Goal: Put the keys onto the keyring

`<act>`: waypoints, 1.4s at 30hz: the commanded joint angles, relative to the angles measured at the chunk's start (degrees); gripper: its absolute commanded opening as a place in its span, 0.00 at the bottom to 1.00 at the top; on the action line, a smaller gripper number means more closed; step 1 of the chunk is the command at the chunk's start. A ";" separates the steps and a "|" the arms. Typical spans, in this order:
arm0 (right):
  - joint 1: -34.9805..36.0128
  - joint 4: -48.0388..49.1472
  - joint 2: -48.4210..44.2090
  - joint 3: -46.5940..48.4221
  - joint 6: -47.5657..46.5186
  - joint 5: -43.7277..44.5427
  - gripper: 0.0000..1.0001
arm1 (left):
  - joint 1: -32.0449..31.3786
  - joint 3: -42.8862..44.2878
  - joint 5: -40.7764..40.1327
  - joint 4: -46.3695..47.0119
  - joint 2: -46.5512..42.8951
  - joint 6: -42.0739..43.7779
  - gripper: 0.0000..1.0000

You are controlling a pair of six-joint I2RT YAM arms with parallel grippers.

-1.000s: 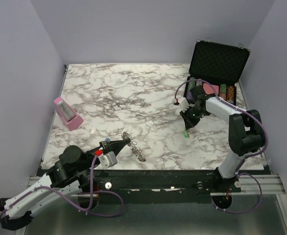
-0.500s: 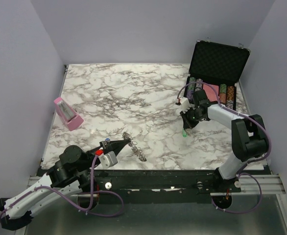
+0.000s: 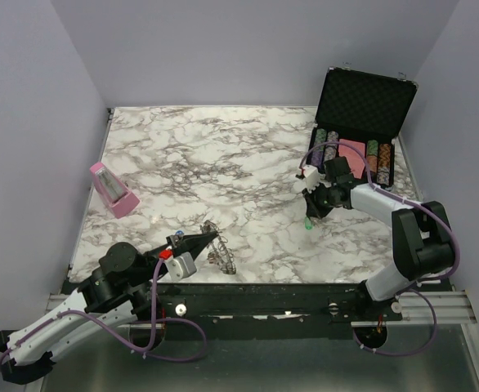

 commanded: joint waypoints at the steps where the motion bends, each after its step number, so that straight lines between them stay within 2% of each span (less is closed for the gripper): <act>1: 0.24 1.53 -0.94 -1.01 0.60 -0.81 0.09 | 0.01 0.41 -0.32 0.53 -0.26 0.15 0.00; 17: 0.33 -7.25 4.95 6.72 -1.68 -4.41 0.21 | 0.01 0.41 -0.41 0.27 0.09 0.32 0.00; 24: 0.33 -17.44 10.04 13.58 -4.75 -5.82 0.22 | 0.01 0.41 -0.58 -0.17 0.09 0.50 0.00; 29: 0.24 -23.78 13.30 17.88 -6.34 -3.80 0.25 | -0.08 0.50 -0.49 -0.08 0.27 0.50 0.00; 42: 0.33 -28.53 17.34 24.04 -7.74 0.86 0.27 | -0.08 0.50 -0.49 -0.26 0.35 0.50 0.00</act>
